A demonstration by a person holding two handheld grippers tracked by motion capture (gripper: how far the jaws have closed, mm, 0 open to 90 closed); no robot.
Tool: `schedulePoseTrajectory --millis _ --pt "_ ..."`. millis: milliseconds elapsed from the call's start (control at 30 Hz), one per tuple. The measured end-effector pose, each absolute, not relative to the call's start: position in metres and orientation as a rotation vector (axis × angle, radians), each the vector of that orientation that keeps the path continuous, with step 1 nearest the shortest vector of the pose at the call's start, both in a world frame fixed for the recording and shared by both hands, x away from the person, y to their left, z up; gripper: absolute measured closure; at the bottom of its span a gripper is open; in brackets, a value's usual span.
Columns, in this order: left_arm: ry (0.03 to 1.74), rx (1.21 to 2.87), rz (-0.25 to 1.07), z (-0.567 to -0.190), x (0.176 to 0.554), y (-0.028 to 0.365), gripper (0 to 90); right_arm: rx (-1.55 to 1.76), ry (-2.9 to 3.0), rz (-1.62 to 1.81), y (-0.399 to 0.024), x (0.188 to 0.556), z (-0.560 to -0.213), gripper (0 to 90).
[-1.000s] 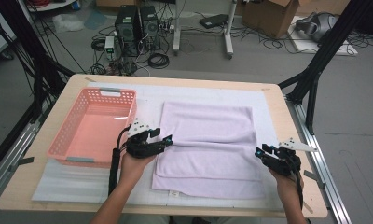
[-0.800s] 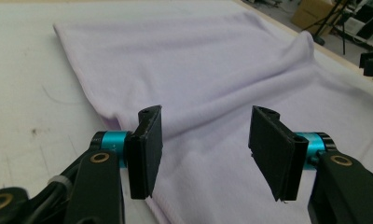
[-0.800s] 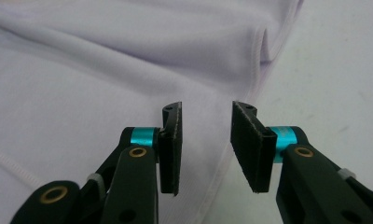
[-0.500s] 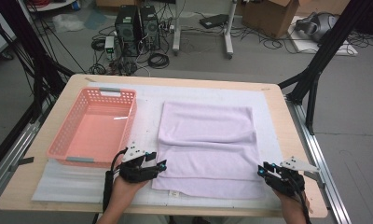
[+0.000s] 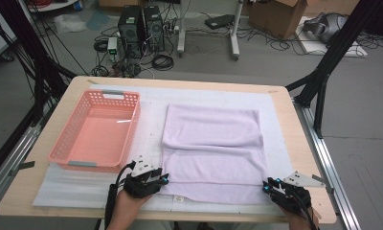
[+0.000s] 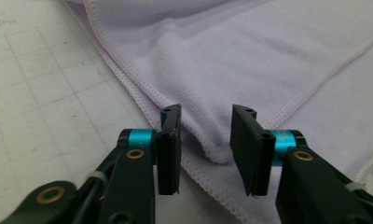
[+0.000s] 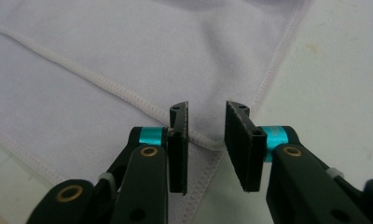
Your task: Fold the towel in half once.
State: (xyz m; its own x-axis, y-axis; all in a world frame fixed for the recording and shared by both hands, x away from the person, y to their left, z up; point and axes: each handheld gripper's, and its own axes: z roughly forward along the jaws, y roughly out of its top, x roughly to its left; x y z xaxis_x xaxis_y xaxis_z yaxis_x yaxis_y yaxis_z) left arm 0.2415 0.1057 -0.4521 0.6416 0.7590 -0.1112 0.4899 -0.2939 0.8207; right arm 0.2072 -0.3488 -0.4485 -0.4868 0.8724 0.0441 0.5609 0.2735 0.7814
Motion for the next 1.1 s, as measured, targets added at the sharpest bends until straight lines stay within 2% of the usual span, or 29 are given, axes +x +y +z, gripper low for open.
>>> schedulePoseTrajectory --millis 133,300,367,700,933,1000,1067,1100 --pt "0.956 1.951 0.377 -0.452 0.240 0.105 71.4 1.287 2.158 1.066 -0.349 0.208 -0.448 77.5" --pt "0.939 1.980 0.385 -0.453 0.240 0.103 84.3 1.249 2.178 1.044 -0.345 0.208 -0.447 85.9" --pt "0.953 1.987 0.391 -0.453 0.240 0.102 86.3 1.250 2.178 1.043 -0.345 0.208 -0.447 86.8" --pt "0.967 1.855 0.303 -0.440 0.232 0.119 87.5 1.265 2.164 1.120 -0.349 0.200 -0.438 88.2" --pt "0.938 1.853 0.290 -0.436 0.217 0.122 87.5 1.226 2.168 1.141 -0.350 0.180 -0.428 90.0" --pt "0.937 1.856 0.293 -0.438 0.216 0.122 87.5 1.226 2.159 1.140 -0.353 0.178 -0.429 88.3" --pt "0.939 1.855 0.296 -0.439 0.217 0.121 87.4 1.268 2.141 1.141 -0.353 0.182 -0.432 68.2" --pt "0.942 1.854 0.296 -0.440 0.218 0.121 87.4 1.289 2.132 1.144 -0.351 0.185 -0.435 63.5"
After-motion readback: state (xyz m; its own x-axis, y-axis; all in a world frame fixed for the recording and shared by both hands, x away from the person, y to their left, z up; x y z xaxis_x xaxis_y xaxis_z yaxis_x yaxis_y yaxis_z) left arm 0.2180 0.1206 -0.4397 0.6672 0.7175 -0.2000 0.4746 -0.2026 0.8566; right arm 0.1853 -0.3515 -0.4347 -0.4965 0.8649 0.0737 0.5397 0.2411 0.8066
